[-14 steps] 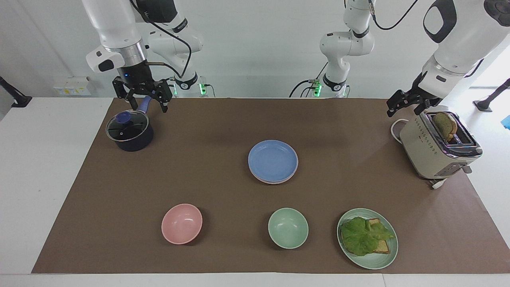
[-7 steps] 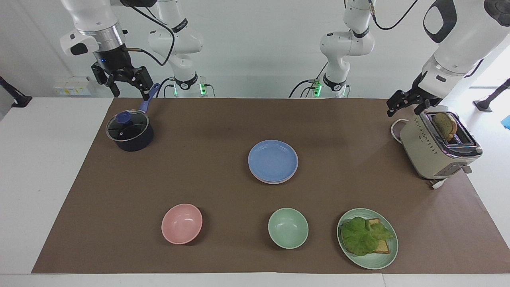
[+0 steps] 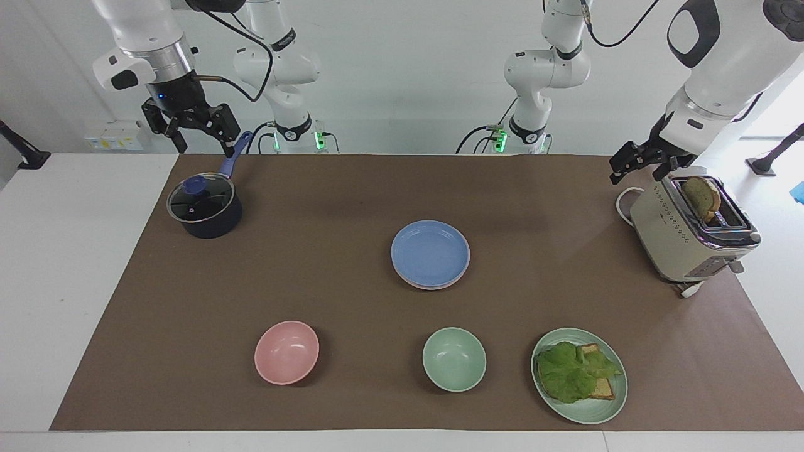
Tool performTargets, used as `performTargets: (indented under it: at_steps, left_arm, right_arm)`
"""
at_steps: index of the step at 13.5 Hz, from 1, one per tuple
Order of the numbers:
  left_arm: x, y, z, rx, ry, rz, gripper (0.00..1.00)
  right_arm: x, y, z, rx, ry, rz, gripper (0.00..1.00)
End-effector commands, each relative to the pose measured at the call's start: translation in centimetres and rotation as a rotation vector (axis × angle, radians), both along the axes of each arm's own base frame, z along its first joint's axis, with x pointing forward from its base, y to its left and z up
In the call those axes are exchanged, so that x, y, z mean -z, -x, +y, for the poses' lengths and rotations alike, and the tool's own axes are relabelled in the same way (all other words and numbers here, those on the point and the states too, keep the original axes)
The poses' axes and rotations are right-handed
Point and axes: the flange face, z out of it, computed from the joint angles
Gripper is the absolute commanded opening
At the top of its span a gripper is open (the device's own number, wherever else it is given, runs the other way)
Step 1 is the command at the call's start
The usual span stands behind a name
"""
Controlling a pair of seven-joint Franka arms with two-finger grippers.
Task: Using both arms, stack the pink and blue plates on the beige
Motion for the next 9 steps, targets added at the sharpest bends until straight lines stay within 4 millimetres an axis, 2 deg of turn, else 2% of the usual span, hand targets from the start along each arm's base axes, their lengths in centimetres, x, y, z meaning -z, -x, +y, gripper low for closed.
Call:
performTargets:
  at_steps: [1,4,9]
  left_arm:
    - [-0.41,0.17,0.25,0.002,-0.005,0.004,1.00]
    - [-0.41,0.17,0.25,0.002,-0.005,0.004,1.00]
    - [-0.48,0.16,0.25,0.002,-0.005,0.003,1.00]
  right_arm:
    - [0.07,0.68,-0.67,-0.054,-0.001,0.009,1.00]
    - [0.83,0.91,-0.68,-0.054,-0.002,0.031,1.00]
    - [0.25,0.92,-1.09,-0.047,0.007,0.023,1.00]
